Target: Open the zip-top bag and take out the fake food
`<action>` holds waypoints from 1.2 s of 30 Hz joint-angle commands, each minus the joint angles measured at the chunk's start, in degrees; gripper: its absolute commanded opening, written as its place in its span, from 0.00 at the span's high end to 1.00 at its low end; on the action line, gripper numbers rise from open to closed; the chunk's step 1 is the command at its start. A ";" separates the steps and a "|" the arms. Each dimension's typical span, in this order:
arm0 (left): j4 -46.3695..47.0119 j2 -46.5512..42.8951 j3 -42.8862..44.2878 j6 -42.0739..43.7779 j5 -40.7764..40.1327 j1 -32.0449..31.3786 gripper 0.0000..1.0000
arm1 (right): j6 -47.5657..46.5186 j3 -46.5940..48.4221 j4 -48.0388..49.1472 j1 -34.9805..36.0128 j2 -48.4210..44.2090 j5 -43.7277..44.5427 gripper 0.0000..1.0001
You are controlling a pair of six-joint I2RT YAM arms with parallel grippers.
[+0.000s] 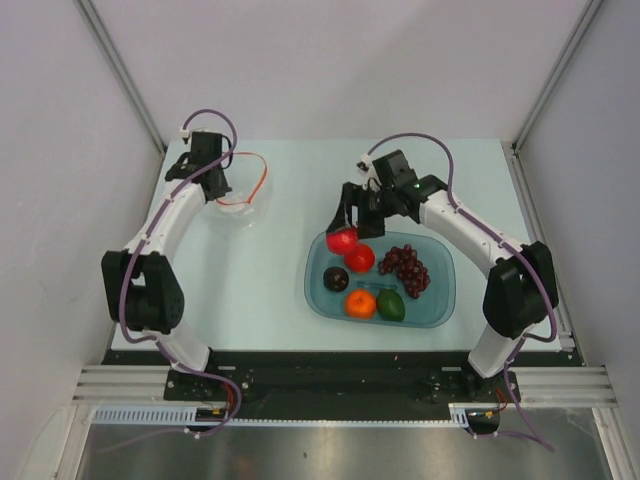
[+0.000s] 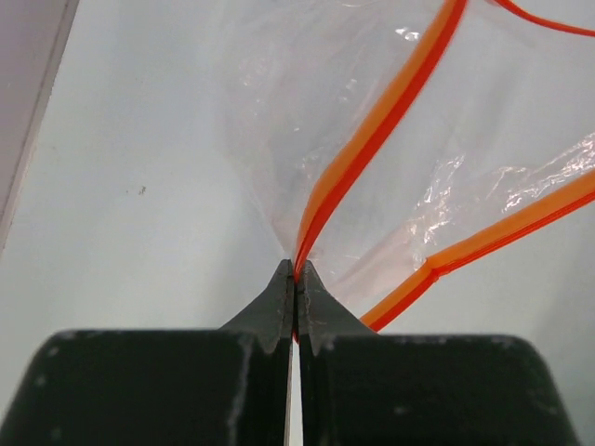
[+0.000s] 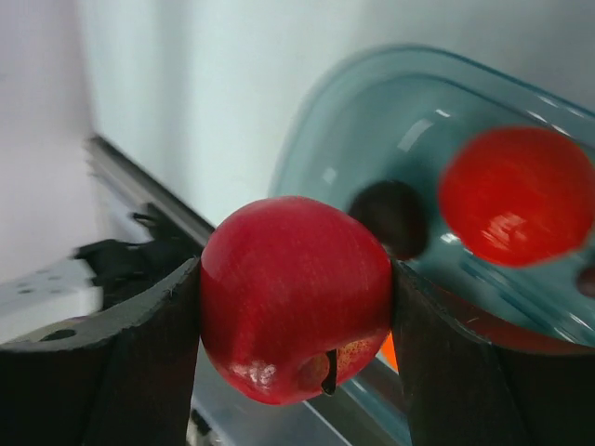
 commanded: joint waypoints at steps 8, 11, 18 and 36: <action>-2.59 0.76 8.16 2.68 -2.17 0.73 0.25 | -8.97 -9.40 -12.83 1.62 -4.81 18.72 0.71; -4.26 -0.82 9.31 2.51 -1.11 0.64 0.03 | -9.58 -11.77 -13.45 2.06 -5.34 22.06 0.57; -3.48 -11.71 2.12 0.05 6.35 -3.82 0.00 | -10.64 -14.06 -13.27 2.15 -5.60 26.11 0.09; 26.35 -50.37 -33.12 -11.20 9.16 -34.16 0.00 | -0.62 -16.43 -12.30 4.52 -34.59 42.01 0.00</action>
